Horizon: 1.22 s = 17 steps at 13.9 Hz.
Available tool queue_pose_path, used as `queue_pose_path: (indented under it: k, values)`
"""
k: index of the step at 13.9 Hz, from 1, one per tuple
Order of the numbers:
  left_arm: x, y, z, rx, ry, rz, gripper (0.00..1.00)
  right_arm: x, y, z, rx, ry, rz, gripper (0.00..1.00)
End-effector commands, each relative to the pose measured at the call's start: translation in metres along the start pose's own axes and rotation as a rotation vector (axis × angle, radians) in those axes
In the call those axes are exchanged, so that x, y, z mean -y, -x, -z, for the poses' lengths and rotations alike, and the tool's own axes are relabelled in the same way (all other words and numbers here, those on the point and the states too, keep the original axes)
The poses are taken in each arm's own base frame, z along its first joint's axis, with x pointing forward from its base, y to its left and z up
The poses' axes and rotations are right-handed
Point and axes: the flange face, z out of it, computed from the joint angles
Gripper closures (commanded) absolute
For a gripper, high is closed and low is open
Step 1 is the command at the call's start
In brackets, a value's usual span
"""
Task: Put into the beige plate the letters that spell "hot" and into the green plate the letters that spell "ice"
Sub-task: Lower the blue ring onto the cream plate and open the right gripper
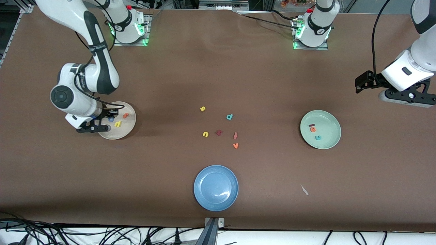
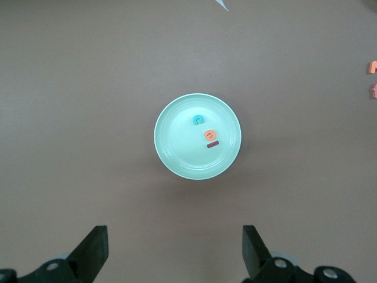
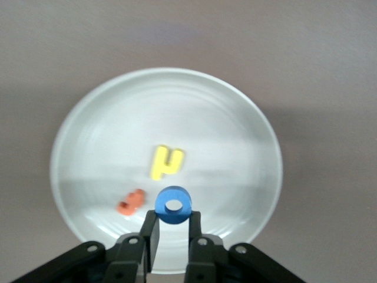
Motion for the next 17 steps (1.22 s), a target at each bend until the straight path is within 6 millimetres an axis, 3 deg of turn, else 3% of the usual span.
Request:
queue_pose_path:
  k: [1, 6, 11, 14, 17]
  values:
    - [-0.003, 0.007, 0.004, -0.001, 0.023, -0.019, 0.00, 0.003, 0.004, 0.010, -0.026, -0.036, -0.017, 0.00]
    - [0.000, 0.008, 0.007, -0.001, 0.012, -0.004, 0.00, 0.038, -0.026, 0.059, 0.015, -0.037, -0.156, 0.00]
    - [0.005, 0.008, 0.003, 0.011, 0.015, 0.005, 0.00, 0.064, -0.038, 0.105, 0.029, -0.038, -0.176, 0.00]
    - [0.006, 0.007, 0.002, 0.015, 0.015, 0.008, 0.00, 0.104, -0.041, 0.115, 0.062, -0.035, -0.211, 0.00]
    - [0.008, 0.006, -0.001, 0.015, 0.014, 0.011, 0.00, 0.090, -0.043, 0.131, 0.098, -0.004, -0.173, 0.00]
